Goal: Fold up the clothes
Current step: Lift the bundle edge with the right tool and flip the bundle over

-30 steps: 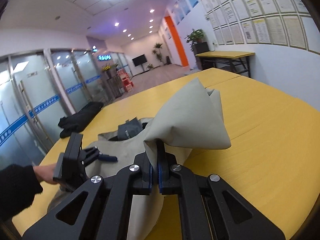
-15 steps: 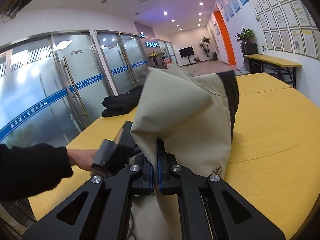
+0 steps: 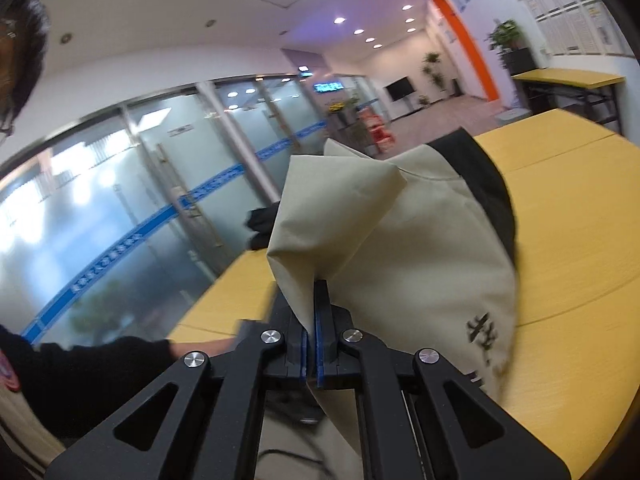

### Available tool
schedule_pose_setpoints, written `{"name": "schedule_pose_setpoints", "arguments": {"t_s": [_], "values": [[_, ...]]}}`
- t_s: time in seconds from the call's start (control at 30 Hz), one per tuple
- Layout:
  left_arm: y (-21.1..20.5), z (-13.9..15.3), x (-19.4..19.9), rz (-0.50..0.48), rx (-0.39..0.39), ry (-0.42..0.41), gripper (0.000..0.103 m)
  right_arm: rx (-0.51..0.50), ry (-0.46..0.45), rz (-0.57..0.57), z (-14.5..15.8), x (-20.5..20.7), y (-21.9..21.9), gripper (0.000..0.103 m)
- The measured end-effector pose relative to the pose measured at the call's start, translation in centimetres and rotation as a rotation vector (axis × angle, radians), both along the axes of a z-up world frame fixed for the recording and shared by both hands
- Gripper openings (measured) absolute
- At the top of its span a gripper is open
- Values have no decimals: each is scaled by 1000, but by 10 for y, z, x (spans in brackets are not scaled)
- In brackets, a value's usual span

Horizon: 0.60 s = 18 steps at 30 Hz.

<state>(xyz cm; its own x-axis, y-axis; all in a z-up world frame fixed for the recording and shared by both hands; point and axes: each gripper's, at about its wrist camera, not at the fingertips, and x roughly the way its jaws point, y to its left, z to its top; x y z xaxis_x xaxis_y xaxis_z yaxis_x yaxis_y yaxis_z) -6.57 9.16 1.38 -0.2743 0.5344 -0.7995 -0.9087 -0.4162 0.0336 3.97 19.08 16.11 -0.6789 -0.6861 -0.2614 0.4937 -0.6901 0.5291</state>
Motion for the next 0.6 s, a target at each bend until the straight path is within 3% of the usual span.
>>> {"name": "schedule_pose_setpoints", "arguments": {"t_s": [0.2,0.33,0.53,0.6], "values": [[26,2,0,-17,1,-13,103,-64,-41,91,-16,2,-17,2],[3,10,13,-35,5,15,102,-73,-34,101,-10,-5,-10,2],[-103,74,68,-25,54,22,102,-88,-16,226,-10,-9,-24,2],[-137,105,89,-17,79,25,102,-34,-8,300,-19,-6,-41,2]]}}
